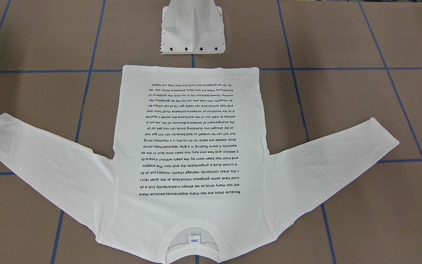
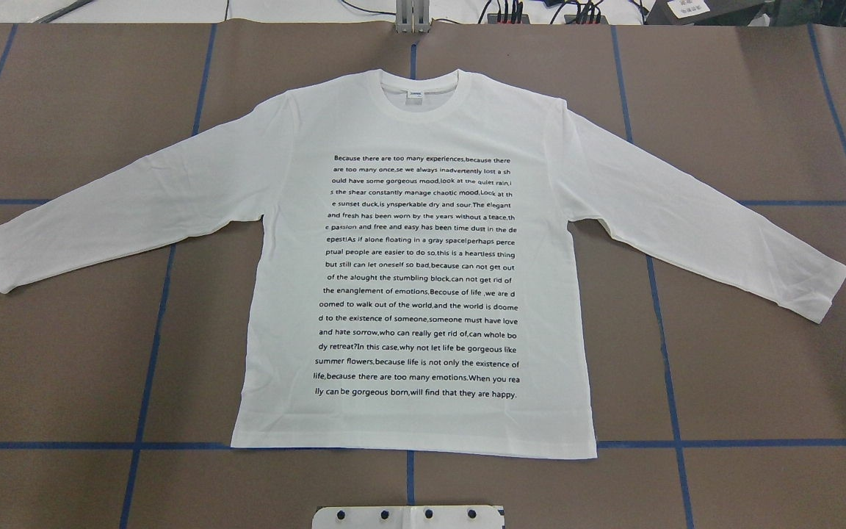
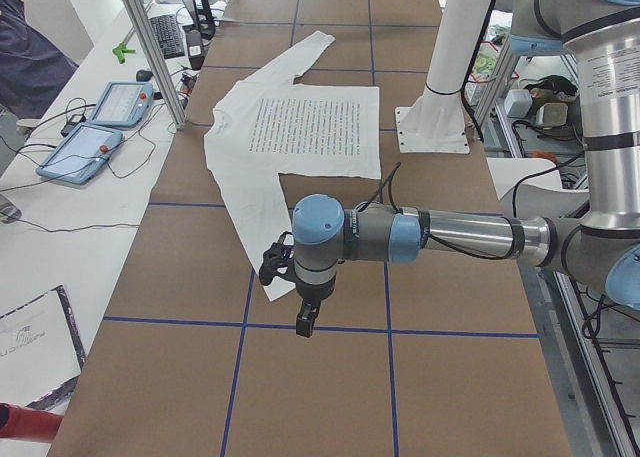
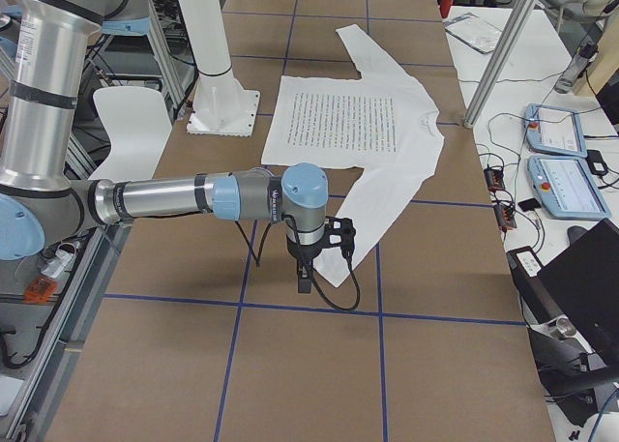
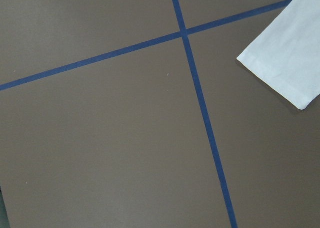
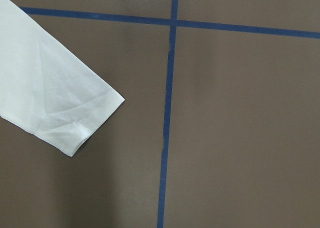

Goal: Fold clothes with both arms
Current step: 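Move the right gripper toward the sleeve cuff nearest it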

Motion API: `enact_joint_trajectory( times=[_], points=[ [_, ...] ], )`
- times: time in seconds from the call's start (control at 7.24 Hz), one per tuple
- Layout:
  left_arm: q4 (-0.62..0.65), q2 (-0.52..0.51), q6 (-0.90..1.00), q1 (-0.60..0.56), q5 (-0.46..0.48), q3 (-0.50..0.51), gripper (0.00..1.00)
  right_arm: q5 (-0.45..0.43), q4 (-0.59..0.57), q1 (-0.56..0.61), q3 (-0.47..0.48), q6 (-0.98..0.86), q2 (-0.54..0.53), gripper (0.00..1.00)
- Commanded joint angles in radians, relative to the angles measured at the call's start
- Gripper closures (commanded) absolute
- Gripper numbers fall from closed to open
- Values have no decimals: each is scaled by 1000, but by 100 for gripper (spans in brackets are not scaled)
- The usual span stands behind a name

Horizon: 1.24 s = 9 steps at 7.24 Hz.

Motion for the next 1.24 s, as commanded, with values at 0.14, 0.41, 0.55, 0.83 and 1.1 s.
enact_joint_trajectory(
  times=[0.14,0.41,0.55,0.83,1.1],
  points=[
    [-2,-6,8,8,4,-19,0,-2,3,-2,0,-1,3,0],
    [-3,-37,7,31,8,-36,0,0,5,-6,-3,3,34,0],
    [-5,-41,1,31,4,-38,0,5,9,-44,-18,65,60,0],
    [-6,-48,-1,29,5,-38,0,5,264,-182,-87,391,66,0],
    [-6,-48,-1,28,7,-46,0,-12,606,-318,-234,672,66,0]
  ],
)
